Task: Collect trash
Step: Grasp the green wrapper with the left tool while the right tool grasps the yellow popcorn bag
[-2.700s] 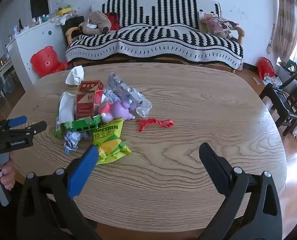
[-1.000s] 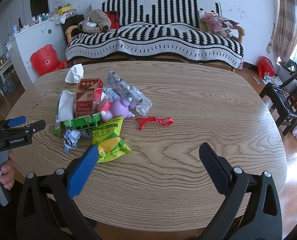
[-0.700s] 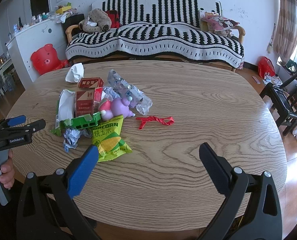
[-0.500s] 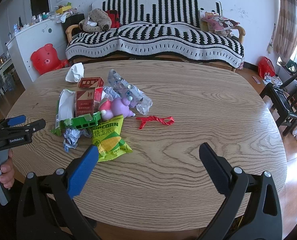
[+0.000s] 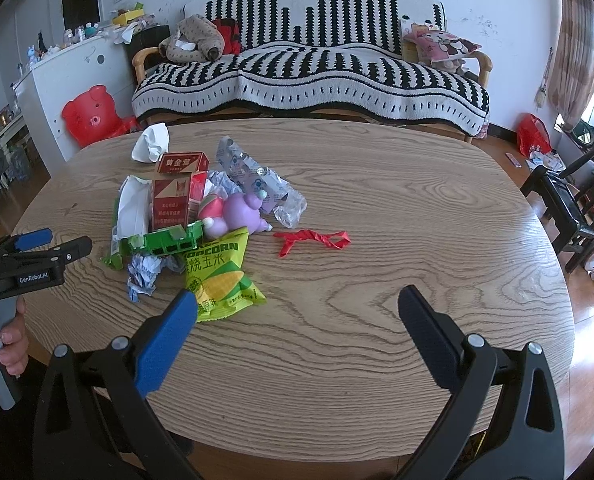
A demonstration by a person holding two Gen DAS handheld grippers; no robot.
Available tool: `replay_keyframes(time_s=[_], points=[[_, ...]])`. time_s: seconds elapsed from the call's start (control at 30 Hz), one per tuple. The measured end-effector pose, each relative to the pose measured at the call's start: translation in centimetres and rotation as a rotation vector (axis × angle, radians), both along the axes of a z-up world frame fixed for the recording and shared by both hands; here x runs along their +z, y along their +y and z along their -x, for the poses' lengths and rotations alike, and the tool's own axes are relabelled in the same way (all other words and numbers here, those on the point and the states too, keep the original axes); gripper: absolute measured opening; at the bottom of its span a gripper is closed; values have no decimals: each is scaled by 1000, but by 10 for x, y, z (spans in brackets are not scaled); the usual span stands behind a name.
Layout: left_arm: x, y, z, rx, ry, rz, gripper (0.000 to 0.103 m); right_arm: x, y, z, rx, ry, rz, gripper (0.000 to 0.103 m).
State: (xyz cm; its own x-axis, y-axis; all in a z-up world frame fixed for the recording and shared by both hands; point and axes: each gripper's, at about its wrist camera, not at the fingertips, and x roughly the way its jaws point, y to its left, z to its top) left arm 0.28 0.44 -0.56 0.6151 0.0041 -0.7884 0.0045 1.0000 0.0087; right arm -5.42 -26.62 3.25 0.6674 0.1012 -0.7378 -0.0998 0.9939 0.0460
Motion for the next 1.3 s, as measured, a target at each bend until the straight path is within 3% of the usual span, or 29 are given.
replay_keyframes(time_s=[0.23, 0.6, 0.87, 0.93, 1.0, 1.07, 1.23, 1.3], points=[[-9, 4, -10, -3, 37, 36, 97, -15, 11, -1, 24, 24, 11, 97], [-48, 2, -79, 31, 211, 116, 97, -48, 41, -42, 112, 82, 6, 97], [-64, 8, -98, 46, 234, 172, 97, -82, 62, -84, 154, 170, -31, 97], [-65, 9, -101, 54, 225, 166, 96, -86, 65, -86, 165, 180, -28, 90], [-62, 13, -98, 63, 214, 186, 85, -87, 68, -87, 179, 189, -12, 62], [-59, 15, -93, 60, 205, 198, 54, -84, 69, -86, 180, 188, -1, 55], [-43, 22, -80, 54, 188, 247, 25, -68, 58, -76, 161, 154, -14, 51], [-34, 22, -74, 53, 167, 245, 21, -60, 51, -71, 152, 141, -23, 50]])
